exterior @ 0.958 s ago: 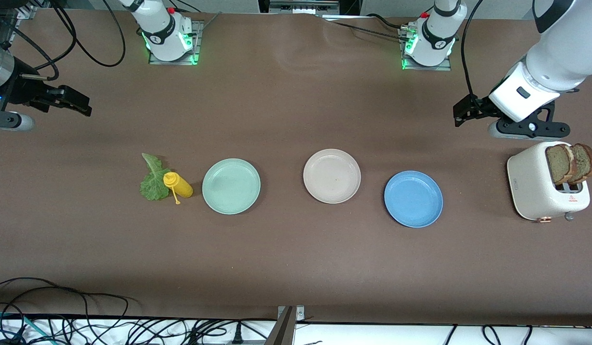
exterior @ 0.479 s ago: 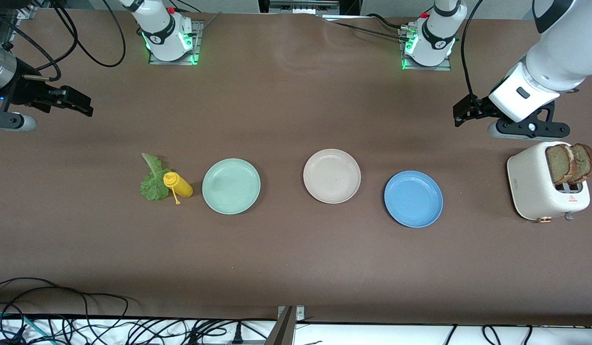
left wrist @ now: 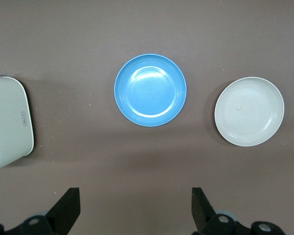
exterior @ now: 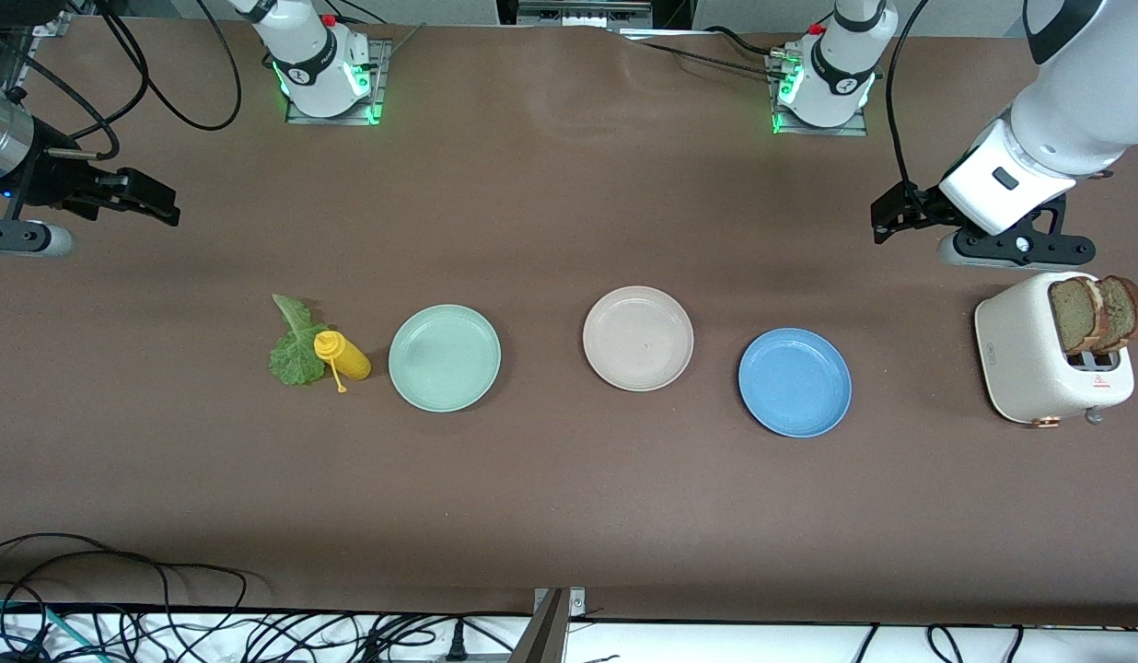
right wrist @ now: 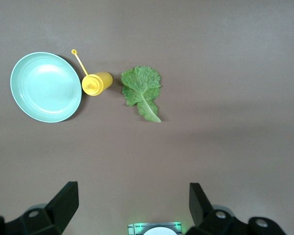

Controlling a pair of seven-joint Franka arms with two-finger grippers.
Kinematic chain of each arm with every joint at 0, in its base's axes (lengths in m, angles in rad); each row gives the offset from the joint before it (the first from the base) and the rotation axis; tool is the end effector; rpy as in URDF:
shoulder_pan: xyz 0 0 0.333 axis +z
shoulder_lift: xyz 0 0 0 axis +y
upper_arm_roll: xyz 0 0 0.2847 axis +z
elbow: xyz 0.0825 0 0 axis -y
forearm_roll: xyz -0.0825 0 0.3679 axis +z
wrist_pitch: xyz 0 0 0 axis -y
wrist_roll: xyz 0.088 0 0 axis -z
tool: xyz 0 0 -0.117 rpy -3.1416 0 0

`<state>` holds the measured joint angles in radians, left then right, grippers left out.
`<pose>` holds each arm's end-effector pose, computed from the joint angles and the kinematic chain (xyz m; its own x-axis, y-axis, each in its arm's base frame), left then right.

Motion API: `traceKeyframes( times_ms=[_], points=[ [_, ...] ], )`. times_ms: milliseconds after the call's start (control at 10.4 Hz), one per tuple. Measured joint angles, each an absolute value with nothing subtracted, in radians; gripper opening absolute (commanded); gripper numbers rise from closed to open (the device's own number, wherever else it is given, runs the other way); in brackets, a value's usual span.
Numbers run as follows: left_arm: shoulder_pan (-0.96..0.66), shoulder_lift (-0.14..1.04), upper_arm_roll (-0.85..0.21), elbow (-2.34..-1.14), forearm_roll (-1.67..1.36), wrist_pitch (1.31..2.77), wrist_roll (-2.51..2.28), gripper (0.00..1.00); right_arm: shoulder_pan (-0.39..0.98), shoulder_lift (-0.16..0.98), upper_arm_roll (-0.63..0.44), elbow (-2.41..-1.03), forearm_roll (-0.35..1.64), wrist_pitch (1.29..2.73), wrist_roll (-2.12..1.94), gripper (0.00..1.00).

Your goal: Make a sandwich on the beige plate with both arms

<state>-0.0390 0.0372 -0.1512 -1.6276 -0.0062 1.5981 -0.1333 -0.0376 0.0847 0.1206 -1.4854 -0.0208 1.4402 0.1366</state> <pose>0.5372 -0.1029 0.5397 0.9961 -0.0565 -0.0672 -0.0565 -0.9984 0.0029 0.5446 0.0400 0.5654 0.9904 -0.0561 -0.1263 -0.0529 -0.9982 0.0281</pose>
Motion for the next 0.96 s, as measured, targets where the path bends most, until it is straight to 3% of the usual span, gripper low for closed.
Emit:
traceKeyframes(
  times_ms=[958],
  points=[
    [-0.039, 0.037, -0.151, -1.628, -0.006, 1.598, -0.133, 1.0, -0.039, 0.1, 0.115, -1.486, -0.021, 1.442, 0.117, 1.0]
  ],
)
